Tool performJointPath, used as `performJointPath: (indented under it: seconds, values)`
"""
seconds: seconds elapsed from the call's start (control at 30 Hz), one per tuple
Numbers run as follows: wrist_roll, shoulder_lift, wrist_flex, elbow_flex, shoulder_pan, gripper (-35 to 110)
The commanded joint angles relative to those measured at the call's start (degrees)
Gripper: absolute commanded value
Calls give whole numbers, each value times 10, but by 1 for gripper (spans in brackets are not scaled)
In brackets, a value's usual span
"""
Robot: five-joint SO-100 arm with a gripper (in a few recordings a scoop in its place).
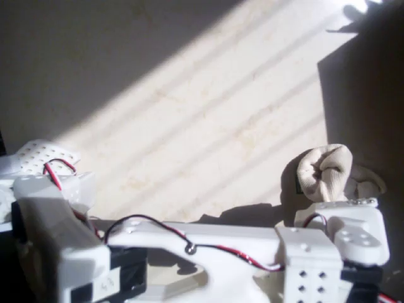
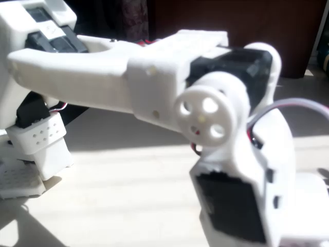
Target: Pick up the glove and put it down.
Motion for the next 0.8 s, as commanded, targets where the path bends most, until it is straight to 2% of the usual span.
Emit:
performJointPath:
  seconds: [0.0, 0.37, 0.77]
  values:
    - [-6, 5, -4, -18, -4, 1]
    - [-6, 14, 22, -17, 2, 29]
    - [-7, 70, 65, -13, 5, 31]
